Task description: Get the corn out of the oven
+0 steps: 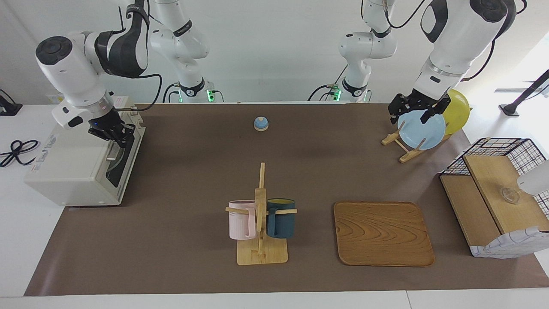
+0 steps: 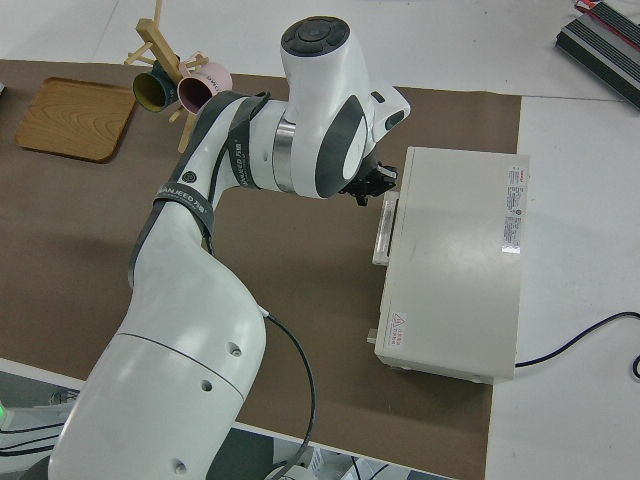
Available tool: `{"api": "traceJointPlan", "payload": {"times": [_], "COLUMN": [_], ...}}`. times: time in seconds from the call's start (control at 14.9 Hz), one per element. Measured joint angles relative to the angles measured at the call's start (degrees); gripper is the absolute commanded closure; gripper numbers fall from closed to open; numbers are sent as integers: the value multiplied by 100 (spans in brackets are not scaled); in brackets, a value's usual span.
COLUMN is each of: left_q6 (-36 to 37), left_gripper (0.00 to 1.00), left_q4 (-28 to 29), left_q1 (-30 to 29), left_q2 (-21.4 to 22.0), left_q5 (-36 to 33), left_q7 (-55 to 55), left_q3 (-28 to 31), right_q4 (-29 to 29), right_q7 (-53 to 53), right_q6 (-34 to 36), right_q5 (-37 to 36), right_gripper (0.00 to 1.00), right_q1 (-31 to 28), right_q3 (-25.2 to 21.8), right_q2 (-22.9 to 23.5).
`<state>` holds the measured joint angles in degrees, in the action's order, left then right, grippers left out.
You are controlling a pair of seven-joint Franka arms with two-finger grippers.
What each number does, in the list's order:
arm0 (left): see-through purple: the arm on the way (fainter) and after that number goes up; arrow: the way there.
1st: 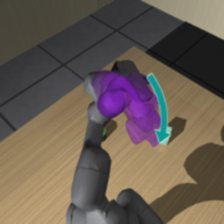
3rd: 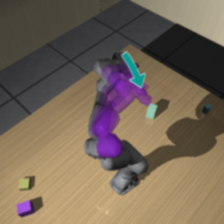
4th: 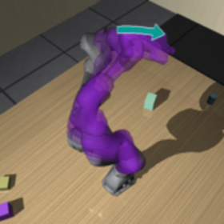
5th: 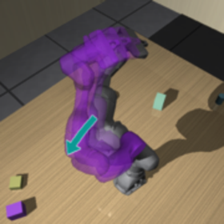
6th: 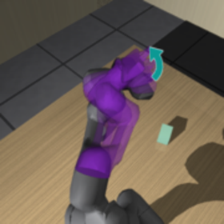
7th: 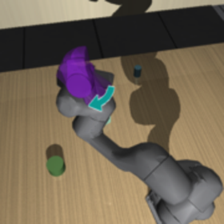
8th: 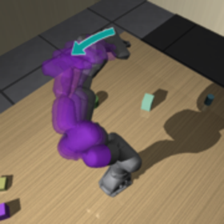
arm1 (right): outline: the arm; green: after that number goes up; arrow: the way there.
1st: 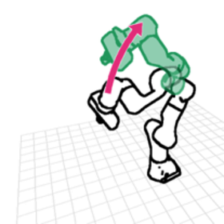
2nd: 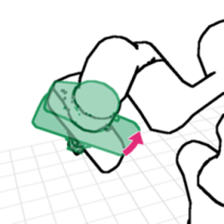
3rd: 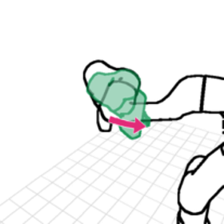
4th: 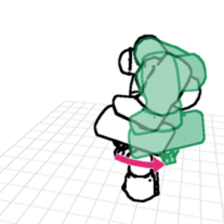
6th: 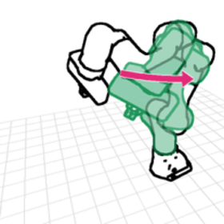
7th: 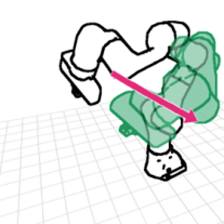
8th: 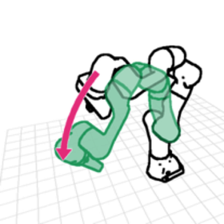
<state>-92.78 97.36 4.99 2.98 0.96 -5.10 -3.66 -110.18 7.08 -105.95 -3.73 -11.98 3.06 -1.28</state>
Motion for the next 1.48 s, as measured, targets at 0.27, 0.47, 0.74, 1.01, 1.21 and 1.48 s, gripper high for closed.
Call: {"api": "traceJointPlan", "payload": {"times": [0.27,0.47,0.74,1.01,1.21,1.48], "left_q6": [0,0,0,0,0,0], "left_gripper": [0,0,0,0,0,0], "left_q4": [0,0,0,0,0,0], "left_q1": [0,0,0,0,0,0], "left_q2": [0,0,0,0,0,0], "left_q5": [0,0,0,0,0,0], "left_q7": [0,0,0,0,0,0], "left_q3": [0,0,0,0,0,0], "right_q4": [-91,-133,-318,-341,-372,-474], "right_q7": [312,479,732,777,777,660], "right_q6": [-23,-35,-250,-272,-309,-358], "right_q5": [-74,-106,-105,-107,-108,-102], "right_gripper": [100,100,100,100,100,100], "right_q1": [-103,-229,-324,-324,-323,-145], "right_q3": [0,-3,1,2,10,31], "right_q2": [-18,-20,-40,-56,-66,-107]}}
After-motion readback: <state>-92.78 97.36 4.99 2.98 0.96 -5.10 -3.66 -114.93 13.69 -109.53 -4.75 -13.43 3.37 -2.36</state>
